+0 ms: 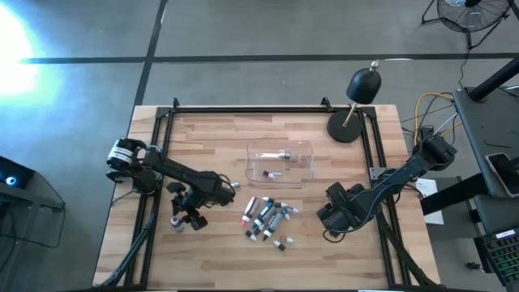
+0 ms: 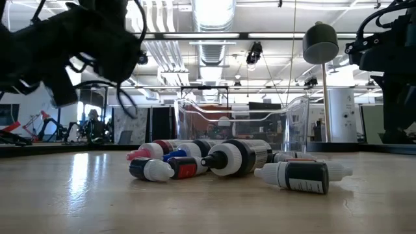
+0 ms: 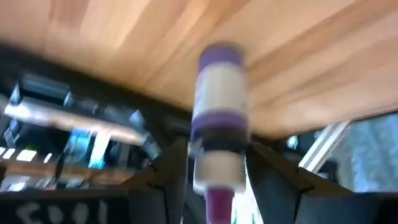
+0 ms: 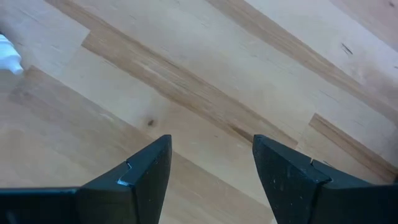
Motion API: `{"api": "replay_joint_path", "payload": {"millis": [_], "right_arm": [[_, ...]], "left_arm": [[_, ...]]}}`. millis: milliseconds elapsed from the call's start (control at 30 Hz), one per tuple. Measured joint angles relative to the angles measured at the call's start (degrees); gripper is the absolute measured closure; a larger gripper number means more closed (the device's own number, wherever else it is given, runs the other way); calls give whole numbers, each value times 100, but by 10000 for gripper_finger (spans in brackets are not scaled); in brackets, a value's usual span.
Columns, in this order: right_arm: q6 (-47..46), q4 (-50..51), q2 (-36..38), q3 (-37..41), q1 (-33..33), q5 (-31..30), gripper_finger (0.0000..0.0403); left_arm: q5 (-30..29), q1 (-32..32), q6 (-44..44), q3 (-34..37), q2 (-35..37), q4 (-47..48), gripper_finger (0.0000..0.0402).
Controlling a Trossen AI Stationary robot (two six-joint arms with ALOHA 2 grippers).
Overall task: Pick & Place food coloring
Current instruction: Put the large purple food coloring bottle into the transparent bin
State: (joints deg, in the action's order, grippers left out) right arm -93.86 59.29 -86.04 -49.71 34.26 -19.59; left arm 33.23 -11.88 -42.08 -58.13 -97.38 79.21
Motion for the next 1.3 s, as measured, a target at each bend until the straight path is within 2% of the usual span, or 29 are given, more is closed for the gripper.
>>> {"api": "replay_joint_path", "payload": {"millis": [133, 300, 400, 500, 667, 800, 900, 1033, 1133, 1300], "right_arm": [[0, 3, 0, 0, -2, -2, 184], [0, 4, 0, 0, -2, 0, 184], [0, 4, 0, 0, -2, 8, 184], [0, 2, 0, 0, -2, 18, 184], [-7, 1, 0, 0, -2, 143, 184], [0, 2, 0, 0, 0, 191, 184], [0, -1, 0, 2, -2, 203, 184], [1, 1, 0, 0, -1, 205, 184], [2, 4, 0, 0, -2, 205, 184], [24, 4, 0, 2, -4, 203, 184]], "left_arm": [[-48, 0, -397, 2, 123, -555, 264], [-209, -1, -483, 4, 140, -574, 264], [-850, -27, -626, -83, 214, -570, 264], [-1770, -65, -911, -328, 388, -624, 264], [-3117, -403, -1879, -668, 1001, -1080, 264], [-3594, -958, -3086, -621, 1618, -1210, 264], [-3764, -1511, -4805, -517, 2068, -1100, 264], [-4307, -2405, -6820, -496, 2475, -1041, 264], [-4367, -2944, -7734, -493, 2527, -615, 264], [-4072, -3456, -8632, -466, 2458, -79, 264]]}}
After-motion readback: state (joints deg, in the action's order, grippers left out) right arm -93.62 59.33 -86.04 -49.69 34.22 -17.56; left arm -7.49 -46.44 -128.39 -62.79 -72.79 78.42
